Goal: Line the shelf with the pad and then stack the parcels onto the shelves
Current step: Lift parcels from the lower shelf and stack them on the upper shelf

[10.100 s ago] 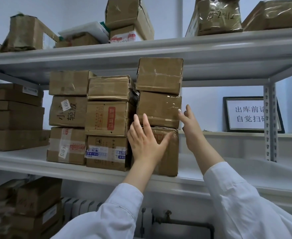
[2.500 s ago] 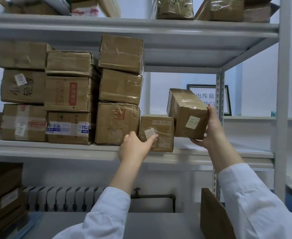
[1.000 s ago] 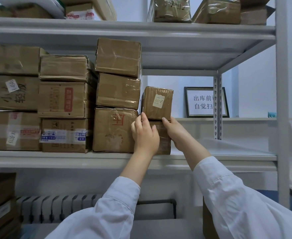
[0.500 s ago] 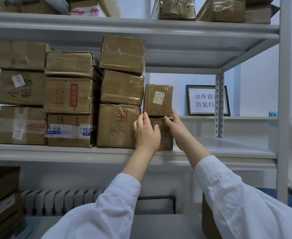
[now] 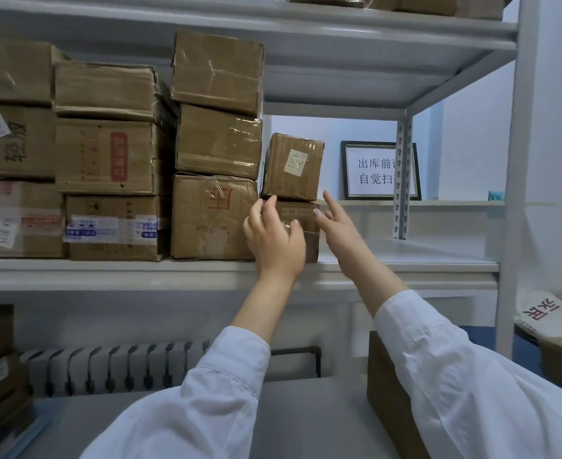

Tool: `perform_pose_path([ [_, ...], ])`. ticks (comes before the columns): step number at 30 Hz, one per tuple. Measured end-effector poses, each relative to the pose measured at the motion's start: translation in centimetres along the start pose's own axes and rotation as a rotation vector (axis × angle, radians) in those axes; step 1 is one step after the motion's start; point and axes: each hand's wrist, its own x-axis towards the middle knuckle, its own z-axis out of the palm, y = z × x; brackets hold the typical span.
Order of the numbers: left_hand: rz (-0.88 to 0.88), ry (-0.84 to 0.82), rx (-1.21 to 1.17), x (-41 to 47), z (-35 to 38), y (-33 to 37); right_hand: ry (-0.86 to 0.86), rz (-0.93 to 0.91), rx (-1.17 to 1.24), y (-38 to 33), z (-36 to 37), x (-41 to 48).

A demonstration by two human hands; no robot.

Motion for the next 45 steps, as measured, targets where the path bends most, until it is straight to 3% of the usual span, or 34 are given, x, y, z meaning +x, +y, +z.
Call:
perform_pose_path([
  [7,-0.066,0.08,-0.342,-4.1,1.3,0.7,0.217,-0.06,-0.136,2.0,-2.9,-4.1],
  [13,-0.3,0.103,-0.577,-7.2,3.7,0.8,0.239,0.022,-0.182,4.4,-5.6,-6.6],
  [24,-0.768,0.03,-0.715,-11.9,9.7,-0.5,0.242,0.178,-0.271,8.4,-10.4,-9.2],
  [28,-0.967,-0.084,-0.694,-13.0,12.6,-1.0,0.143,0.294,-0.379,11.1,-12.3,-9.4],
  [31,-1.173,-0.261,-0.668,-14.0,15.2,-2.3,0.076,0.379,-0.495,14.2,-13.9,-9.7],
  [36,-1.372,-0.527,-0.628,-16.8,18.5,-4.4,0.091,0.547,-0.62,20.5,-17.5,-10.2],
  [42,-1.438,-0.645,-0.518,-19.5,20.7,-6.0,0.105,0.789,-0.851,24.4,-19.5,-10.5],
  [45,-1.466,-0.703,-0.445,-20.6,21.4,-6.0,0.109,0.907,-0.774,25.7,-20.1,-10.6],
])
